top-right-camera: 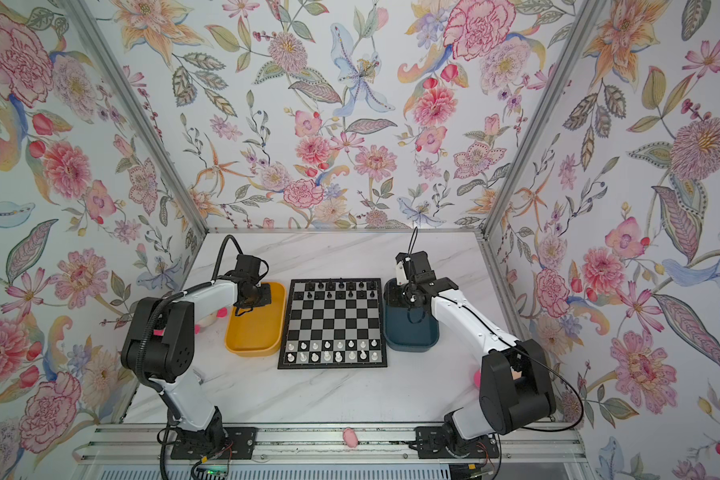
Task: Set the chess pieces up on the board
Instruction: 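Close the left gripper on the last black piece, then lift the black piece and carry it with the left gripper over the board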
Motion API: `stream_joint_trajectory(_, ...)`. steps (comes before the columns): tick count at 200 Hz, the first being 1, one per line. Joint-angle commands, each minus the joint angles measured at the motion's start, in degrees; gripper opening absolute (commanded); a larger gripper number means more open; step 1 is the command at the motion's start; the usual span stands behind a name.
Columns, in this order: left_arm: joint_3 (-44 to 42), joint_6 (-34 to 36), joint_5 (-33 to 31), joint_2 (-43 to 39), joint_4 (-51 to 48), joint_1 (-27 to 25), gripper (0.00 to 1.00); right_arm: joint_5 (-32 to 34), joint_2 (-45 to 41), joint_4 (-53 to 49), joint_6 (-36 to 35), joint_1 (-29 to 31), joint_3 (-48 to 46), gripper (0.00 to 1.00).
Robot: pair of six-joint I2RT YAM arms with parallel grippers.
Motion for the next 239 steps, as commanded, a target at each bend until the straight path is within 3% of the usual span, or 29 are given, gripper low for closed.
stream_joint_trajectory(1, 1.2, 0.1, 0.1, -1.7, -1.6, 0.4, 0.08, 0.7, 0.0, -1.0, 0.7, 0.3, 0.2, 0.29)
stream_joint_trajectory(102, 9.1, -0.8, 0.3, -8.4, -4.9, -6.4, 0.09, 1.0, -1.3, -0.9, 0.6, 0.3, -0.6, 0.29)
stream_joint_trajectory(179, 19.1, 0.3, 2.1, -0.5, -6.5, -11.9, 0.09, 1.0, -1.6, -0.9, 0.5, -0.2, -1.2, 0.29)
stream_joint_trajectory(239, 23.1, 1.5, 3.3, 6.1, -7.3, -12.8, 0.09, 1.2, -2.2, -0.9, 0.8, -1.0, -2.1, 0.30)
